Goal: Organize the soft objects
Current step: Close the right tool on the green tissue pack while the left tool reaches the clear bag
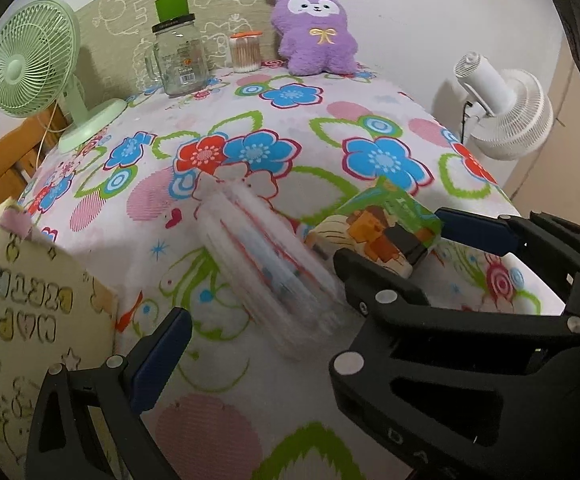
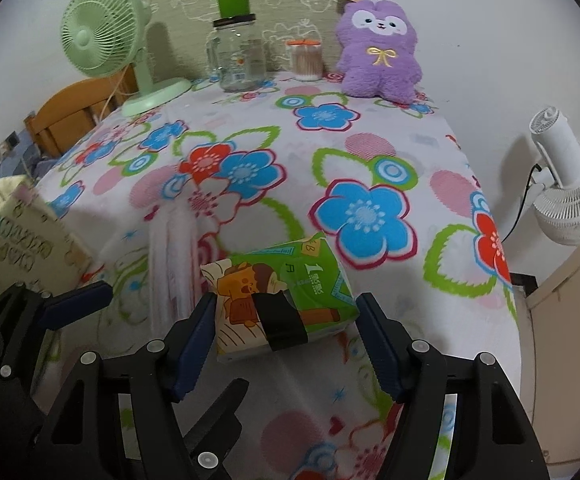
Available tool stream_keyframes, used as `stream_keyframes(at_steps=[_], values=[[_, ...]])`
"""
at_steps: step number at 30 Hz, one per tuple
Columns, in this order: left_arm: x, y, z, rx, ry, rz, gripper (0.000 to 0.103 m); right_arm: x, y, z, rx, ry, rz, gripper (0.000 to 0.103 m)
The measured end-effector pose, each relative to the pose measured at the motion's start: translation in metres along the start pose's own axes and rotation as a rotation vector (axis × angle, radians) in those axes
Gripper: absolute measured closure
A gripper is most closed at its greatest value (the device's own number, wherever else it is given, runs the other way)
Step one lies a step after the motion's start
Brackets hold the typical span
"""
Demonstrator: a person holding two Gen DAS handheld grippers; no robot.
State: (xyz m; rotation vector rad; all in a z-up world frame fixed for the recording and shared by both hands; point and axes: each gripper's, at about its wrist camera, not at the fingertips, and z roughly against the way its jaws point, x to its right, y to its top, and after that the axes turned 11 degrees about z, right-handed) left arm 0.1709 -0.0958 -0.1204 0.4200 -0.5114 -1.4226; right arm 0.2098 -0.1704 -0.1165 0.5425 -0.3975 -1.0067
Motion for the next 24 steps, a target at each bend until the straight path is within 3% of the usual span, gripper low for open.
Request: stream_keyframes(at_steps=[8,16,24], values=[[-0.001,-0.012,0.011,0.006,-0.014,-0.020,0.000,-0.012,-0.013,0.016,0.013,0.015,0.005,0.032],[0.002,0.001,0.009,0.024,-0.028,0.009,0.005,-0.004,-0.010,0.030,0.050,-0.077,-0.020,0.032],[0.008,0.017,0.003,0.025,-0.032,0.068,0.005,0.017,-0.001,0.029,0.064,-0.099,-0.109,0.032]])
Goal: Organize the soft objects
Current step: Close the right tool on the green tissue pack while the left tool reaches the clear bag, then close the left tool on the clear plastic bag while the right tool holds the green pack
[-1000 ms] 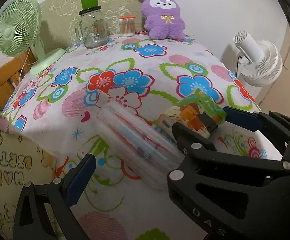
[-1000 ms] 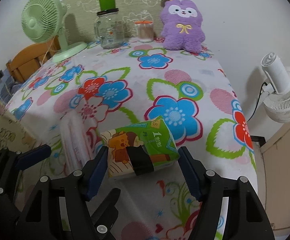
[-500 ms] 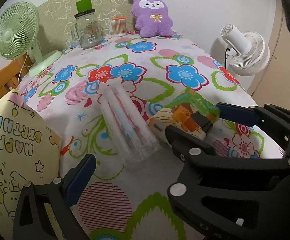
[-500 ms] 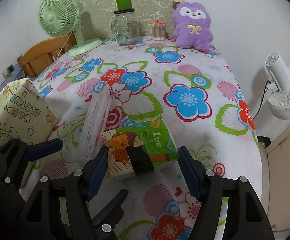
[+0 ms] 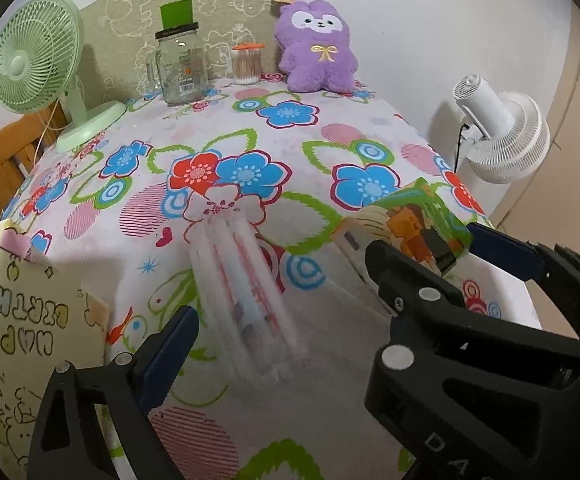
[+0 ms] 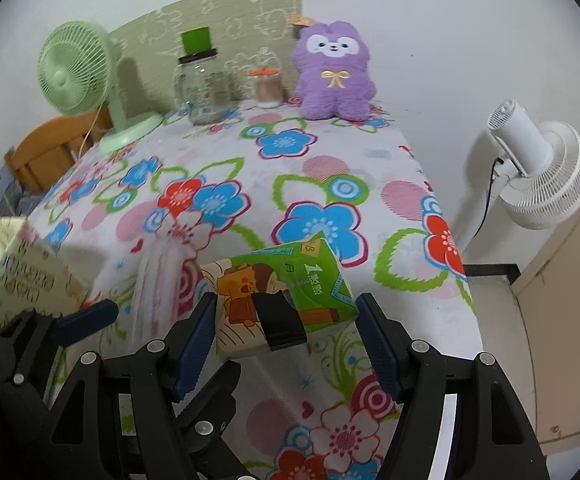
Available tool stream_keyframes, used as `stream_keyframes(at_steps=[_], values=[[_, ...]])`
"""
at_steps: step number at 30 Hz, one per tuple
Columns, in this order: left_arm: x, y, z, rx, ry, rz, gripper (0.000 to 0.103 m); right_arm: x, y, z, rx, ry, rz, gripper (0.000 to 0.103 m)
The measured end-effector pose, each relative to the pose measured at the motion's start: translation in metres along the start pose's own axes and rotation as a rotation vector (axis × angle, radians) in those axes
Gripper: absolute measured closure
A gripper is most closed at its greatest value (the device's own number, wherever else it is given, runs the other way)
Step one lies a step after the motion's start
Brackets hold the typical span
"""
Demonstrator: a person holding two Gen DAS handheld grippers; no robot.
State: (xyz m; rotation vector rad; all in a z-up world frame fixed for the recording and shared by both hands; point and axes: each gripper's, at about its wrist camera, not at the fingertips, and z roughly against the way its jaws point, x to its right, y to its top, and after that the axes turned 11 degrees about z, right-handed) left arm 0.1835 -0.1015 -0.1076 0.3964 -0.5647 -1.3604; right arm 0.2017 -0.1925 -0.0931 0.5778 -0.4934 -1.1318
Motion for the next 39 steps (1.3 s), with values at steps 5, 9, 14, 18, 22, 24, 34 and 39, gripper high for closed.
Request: stream_keyframes(at_steps=[5,9,14,18,22,24,34,39], values=[[0.000,0.005,-0.008,-0.011,0.007,0.029,0.005,0.006,0.004,-0.009,-0.008,0.004,-0.033,0.032],[0.001,0.005,-0.010,-0.001,0.051,0.008,0.007,0.006,0.008,-0.013,-0.001,-0.031,-0.021,0.031],[-0.004,0.008,-0.017,-0.012,0.063,0.028,0.016,0.008,0.010,-0.019,-0.007,-0.037,-0.021,0.031],[-0.012,0.012,-0.023,-0.020,0.075,0.077,0.031,0.009,0.009,-0.022,-0.015,-0.037,-0.025,0.031],[-0.013,0.012,-0.023,-0.008,0.072,0.075,0.046,0.008,0.009,-0.024,-0.023,-0.028,-0.032,0.031],[-0.011,0.012,-0.022,-0.008,0.059,0.065,0.054,0.007,0.009,-0.024,-0.024,-0.025,-0.031,0.031],[-0.008,0.007,-0.014,-0.010,0.048,0.031,0.082,0.001,0.005,-0.018,-0.028,-0.027,-0.035,0.031],[-0.006,0.002,-0.003,0.005,0.041,0.004,0.082,-0.001,0.000,-0.011,-0.029,-0.026,-0.051,0.031]])
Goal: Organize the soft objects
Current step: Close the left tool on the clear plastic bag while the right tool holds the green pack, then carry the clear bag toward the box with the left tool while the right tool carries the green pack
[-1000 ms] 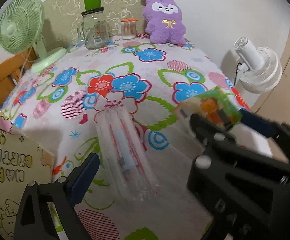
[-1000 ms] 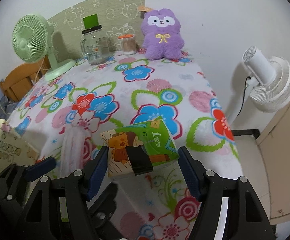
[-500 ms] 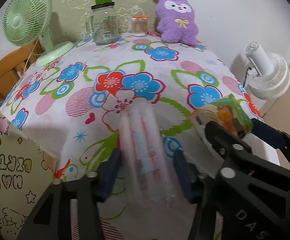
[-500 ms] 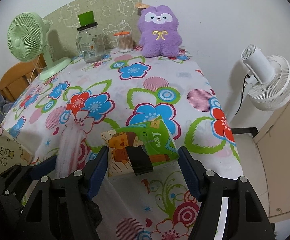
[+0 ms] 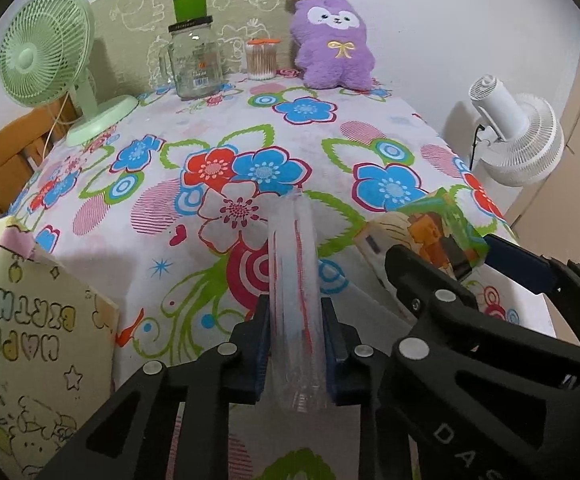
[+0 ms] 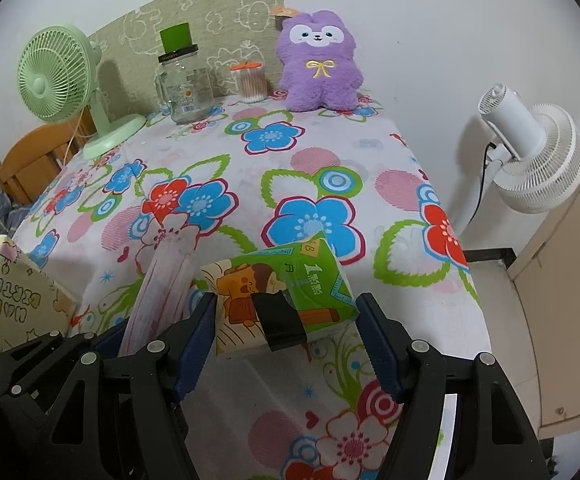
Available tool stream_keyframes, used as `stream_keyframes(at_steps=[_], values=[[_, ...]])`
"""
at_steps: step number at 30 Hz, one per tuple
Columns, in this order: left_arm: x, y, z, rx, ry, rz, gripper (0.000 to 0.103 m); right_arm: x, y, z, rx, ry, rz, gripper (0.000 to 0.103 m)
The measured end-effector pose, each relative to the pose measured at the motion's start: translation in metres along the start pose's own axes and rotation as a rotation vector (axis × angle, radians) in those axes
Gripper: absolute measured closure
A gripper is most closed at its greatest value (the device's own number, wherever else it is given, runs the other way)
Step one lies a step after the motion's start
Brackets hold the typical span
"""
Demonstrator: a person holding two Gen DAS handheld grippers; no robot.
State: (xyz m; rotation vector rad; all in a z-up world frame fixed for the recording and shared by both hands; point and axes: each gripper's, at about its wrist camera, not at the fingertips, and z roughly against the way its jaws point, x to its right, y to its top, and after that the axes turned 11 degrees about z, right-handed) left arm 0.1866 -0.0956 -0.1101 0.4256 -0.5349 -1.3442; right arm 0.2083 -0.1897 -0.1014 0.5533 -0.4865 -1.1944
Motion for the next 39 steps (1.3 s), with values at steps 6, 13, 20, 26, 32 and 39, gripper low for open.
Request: stream_keyframes(at_steps=[6,13,20,26,32,39], values=[[0.001,-0.005,0.016,0.015,-0.016,-0.010,0.082,-0.002,-0.007,0.016,0.010,-0.008,-0.029,0.031],[0.000,-0.012,0.037,0.033,-0.032,-0.023,0.082,-0.007,-0.012,0.039,0.035,-0.035,-0.050,0.031],[-0.005,-0.018,0.061,0.071,-0.038,-0.041,0.082,-0.015,-0.017,0.065,0.062,-0.061,-0.057,0.031],[-0.010,-0.022,0.083,0.096,-0.047,-0.051,0.082,-0.024,-0.019,0.088,0.081,-0.071,-0.063,0.031],[-0.016,-0.026,0.111,0.134,-0.052,-0.063,0.082,-0.034,-0.022,0.110,0.090,-0.055,-0.084,0.031],[-0.024,-0.029,0.143,0.175,-0.064,-0.093,0.082,-0.049,-0.021,0.142,0.128,-0.073,-0.082,0.031]])
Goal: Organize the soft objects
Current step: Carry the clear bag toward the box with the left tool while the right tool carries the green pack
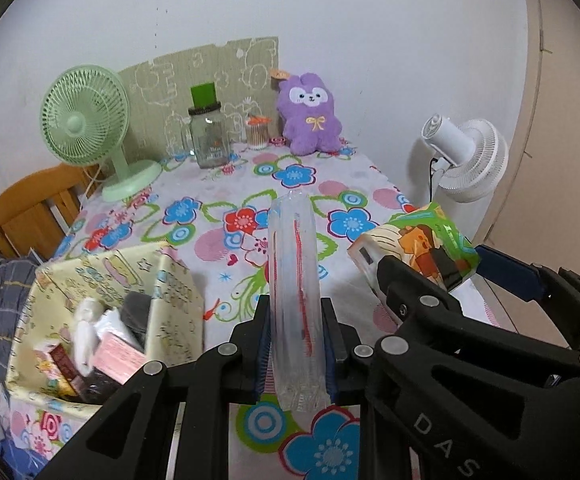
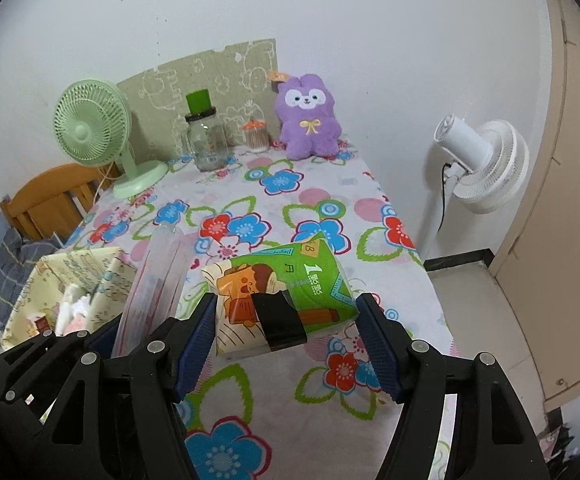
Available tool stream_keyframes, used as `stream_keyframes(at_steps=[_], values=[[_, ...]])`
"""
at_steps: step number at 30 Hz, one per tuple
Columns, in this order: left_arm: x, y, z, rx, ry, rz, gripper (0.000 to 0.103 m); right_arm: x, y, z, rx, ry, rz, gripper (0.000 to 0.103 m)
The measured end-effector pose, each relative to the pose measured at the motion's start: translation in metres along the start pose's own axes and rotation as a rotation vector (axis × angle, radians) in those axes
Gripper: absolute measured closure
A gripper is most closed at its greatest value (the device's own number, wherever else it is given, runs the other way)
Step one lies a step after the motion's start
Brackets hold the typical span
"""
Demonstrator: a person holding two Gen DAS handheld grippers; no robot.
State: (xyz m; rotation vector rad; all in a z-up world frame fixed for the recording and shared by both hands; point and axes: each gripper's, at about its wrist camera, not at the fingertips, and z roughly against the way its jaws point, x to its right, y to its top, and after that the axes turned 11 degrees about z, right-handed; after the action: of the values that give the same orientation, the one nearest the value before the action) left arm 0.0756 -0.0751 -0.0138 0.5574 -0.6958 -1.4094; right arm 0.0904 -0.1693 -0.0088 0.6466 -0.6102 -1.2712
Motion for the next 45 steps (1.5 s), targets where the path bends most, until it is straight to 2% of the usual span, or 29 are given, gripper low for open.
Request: stream_keyframes(at_steps=[21,33,45], values=[[-0.033,0.007,0.052,0.076,-0.046,-0.011,0.082,-0.040,0.011,0.057,0.063,-0.035,0.015,0.031],[-0.062,0.012,0.060,0.097,-0.025,0.006,0.082,-0.067,0.018,0.058,0.086,-0.013,0.035,0.031],[-0.098,0.019,0.055,0.105,0.010,0.038,0.082,-0.102,0.032,0.043,0.094,0.040,0.074,0.031]])
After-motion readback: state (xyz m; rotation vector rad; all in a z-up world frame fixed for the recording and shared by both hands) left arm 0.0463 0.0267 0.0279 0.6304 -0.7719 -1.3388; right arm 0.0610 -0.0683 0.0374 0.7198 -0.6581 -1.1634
